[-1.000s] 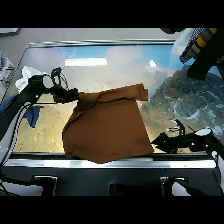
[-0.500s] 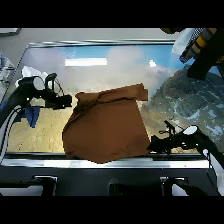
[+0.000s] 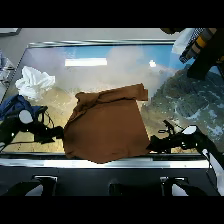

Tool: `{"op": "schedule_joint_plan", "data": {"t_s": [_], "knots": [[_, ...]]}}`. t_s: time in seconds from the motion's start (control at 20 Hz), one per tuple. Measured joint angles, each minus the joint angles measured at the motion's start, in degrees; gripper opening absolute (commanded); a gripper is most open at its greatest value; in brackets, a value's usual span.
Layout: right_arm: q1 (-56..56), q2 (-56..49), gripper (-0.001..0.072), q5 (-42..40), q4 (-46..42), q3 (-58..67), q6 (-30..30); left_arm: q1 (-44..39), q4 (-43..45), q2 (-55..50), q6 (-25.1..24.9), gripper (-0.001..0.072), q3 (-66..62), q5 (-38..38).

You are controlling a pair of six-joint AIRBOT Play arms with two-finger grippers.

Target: Fold the clothes and pants, and hang the long-sleeved shirts on hangers.

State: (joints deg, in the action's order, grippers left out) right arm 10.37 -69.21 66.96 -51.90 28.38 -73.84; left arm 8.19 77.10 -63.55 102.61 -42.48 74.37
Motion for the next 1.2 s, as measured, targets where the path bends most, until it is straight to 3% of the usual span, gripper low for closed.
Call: {"op": "schedule_joint_plan", "data": {"t_s": [0.4,0.55,0.6,0.65,0.95,1.2], "knots": [[0.0,0.6,0.0029,-0.1,1.5,0.3,2.8,0.6,-9.4,3.7,-3.2,0.0564,12.8,-7.0],[0.0,1.8,0.0029,0.1,2.0,0.4,2.9,0.6,-14.2,2.9,-5.4,0.0295,14.5,-9.7],[0.0,2.3,0.0029,0.2,2.1,0.4,3.0,0.6,-15.2,2.5,-6.3,0.0131,14.7,-10.5],[0.0,2.9,0.0028,0.2,2.5,0.4,3.0,0.6,-16.3,2.1,-7.2,0.0018,14.9,-11.4],[0.0,5.6,0.0027,0.2,11.6,4.8,6.2,0.6,-23.1,1.9,-14.2,0.0017,11.7,-12.0],[0.0,6.1,0.0028,-3.1,17.9,24.9,7.6,0.6,-25.6,2.8,-16.8,0.0017,-5.0,-13.2]]}}
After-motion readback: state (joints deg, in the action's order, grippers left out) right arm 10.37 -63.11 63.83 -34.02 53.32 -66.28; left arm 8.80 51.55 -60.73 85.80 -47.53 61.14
